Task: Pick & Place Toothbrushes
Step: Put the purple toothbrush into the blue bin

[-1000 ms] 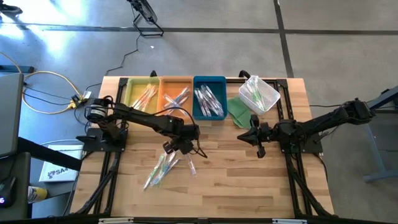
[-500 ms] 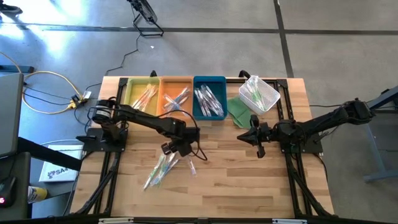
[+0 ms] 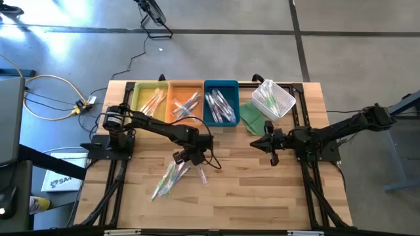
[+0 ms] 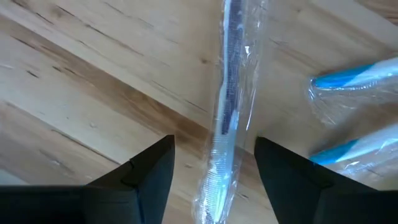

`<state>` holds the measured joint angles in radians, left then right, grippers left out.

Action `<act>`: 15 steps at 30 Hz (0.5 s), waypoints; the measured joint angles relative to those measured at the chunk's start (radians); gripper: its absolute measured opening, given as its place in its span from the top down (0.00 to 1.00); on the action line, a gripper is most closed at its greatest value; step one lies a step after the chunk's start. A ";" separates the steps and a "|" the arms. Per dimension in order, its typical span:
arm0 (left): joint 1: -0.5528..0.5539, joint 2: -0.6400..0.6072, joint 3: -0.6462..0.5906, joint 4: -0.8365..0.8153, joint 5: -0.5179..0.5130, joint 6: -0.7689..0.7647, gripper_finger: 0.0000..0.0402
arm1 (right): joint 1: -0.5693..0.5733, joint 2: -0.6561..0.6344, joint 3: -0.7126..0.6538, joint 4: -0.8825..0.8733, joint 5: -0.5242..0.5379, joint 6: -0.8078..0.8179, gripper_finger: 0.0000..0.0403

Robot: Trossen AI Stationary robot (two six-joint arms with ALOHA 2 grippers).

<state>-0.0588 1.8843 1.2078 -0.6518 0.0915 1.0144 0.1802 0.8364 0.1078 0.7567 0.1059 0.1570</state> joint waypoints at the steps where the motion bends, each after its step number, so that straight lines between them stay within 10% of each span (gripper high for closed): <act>1: 0.000 0.000 0.000 0.000 -0.001 -0.001 0.45 | 0.000 0.000 0.000 0.001 0.000 0.000 0.99; 15: 0.000 0.003 -0.002 -0.015 0.012 0.002 0.66 | 0.000 0.000 0.000 0.002 -0.003 0.000 0.99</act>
<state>-0.0589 1.8870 1.2060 -0.6670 0.1036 1.0161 0.1802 0.8364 0.1078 0.7589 0.1024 0.1566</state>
